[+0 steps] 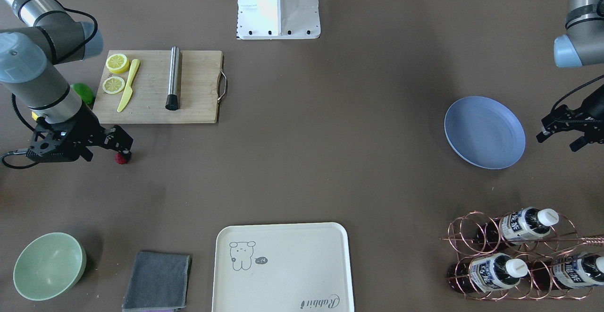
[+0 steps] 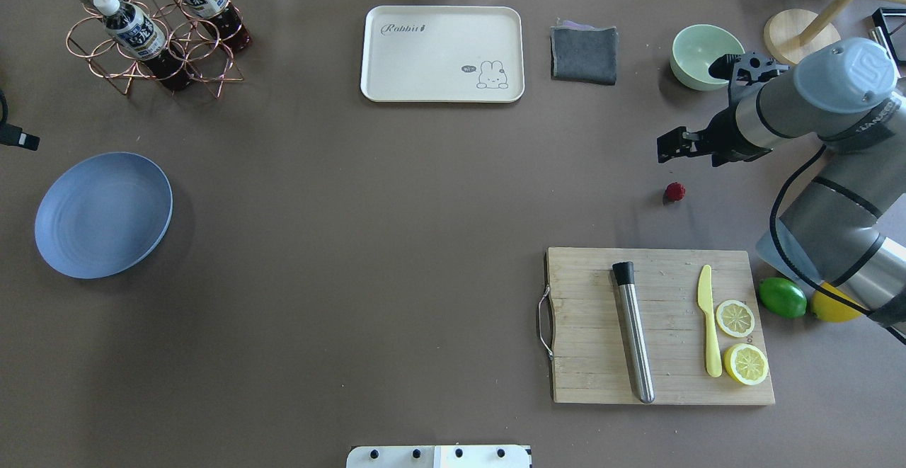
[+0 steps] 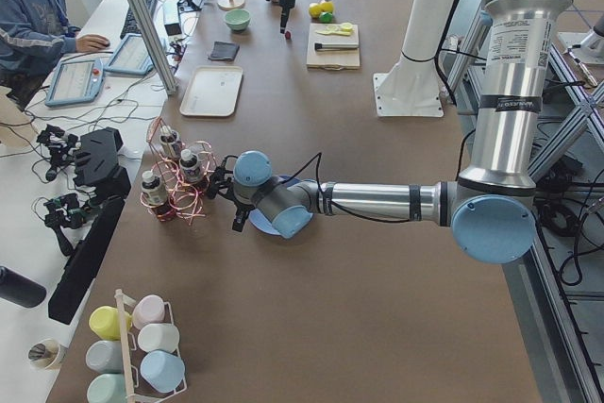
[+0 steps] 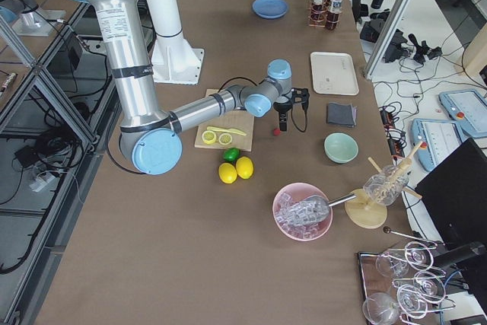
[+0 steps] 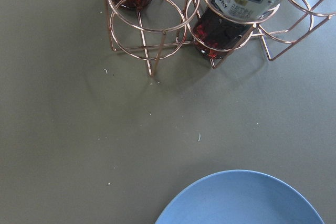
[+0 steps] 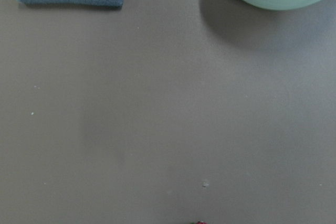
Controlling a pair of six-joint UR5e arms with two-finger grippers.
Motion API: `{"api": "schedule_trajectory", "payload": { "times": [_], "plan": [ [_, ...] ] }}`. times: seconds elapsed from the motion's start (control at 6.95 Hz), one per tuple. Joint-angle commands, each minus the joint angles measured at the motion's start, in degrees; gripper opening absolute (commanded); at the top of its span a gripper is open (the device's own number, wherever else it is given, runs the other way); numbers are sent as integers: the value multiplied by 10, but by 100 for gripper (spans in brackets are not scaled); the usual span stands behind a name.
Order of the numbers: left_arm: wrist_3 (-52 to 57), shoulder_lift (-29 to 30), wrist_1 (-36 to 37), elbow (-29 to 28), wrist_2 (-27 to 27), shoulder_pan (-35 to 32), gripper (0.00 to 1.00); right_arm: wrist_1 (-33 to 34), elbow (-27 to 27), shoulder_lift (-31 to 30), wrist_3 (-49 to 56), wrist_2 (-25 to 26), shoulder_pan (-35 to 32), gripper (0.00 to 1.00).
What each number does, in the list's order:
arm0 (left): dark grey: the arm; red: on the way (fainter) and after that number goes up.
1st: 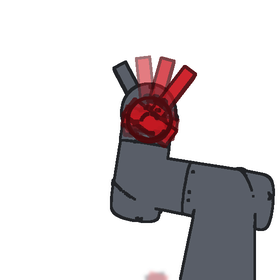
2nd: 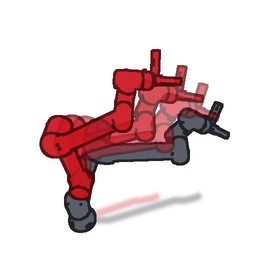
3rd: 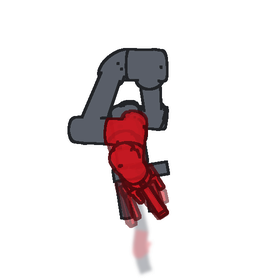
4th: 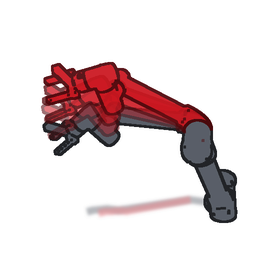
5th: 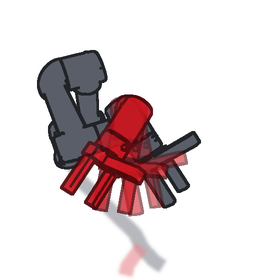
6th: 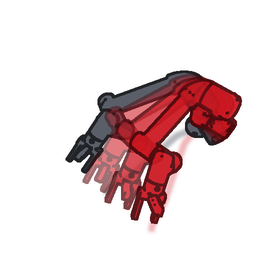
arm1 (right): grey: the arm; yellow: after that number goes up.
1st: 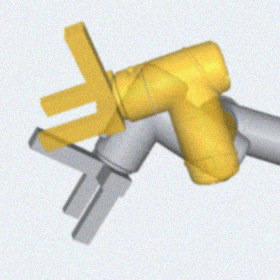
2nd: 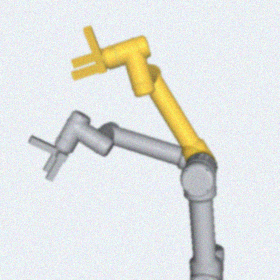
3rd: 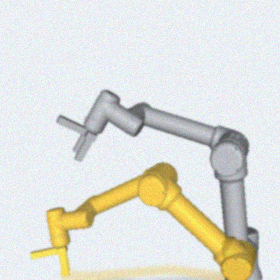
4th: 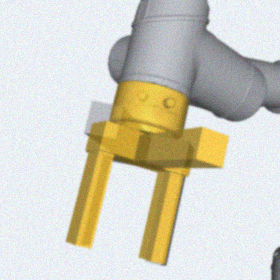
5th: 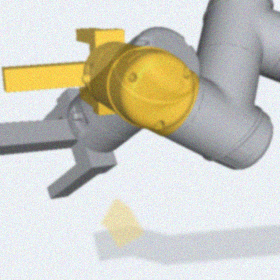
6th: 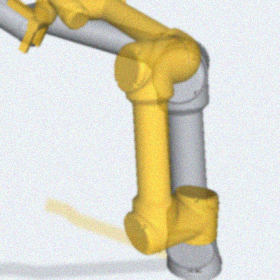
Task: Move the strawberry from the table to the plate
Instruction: 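Hover the right gripper above the strawberry while the left arm reaches toward the plate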
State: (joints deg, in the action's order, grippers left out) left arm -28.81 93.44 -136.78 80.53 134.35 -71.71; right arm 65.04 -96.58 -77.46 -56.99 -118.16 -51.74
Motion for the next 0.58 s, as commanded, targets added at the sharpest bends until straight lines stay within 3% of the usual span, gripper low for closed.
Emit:
{"api": "schedule_trajectory", "payload": {
  "times": [0.0, 0.43],
  "plan": [
    [-1, 0, -106, -92, -14, 13, 98, 3, -15, -2, 10, -15, -20, 100],
    [-74, -4, -181, -104, -10, 60, 88, 2, -27, -9, 8, -7, -21, 100]
  ]
}}
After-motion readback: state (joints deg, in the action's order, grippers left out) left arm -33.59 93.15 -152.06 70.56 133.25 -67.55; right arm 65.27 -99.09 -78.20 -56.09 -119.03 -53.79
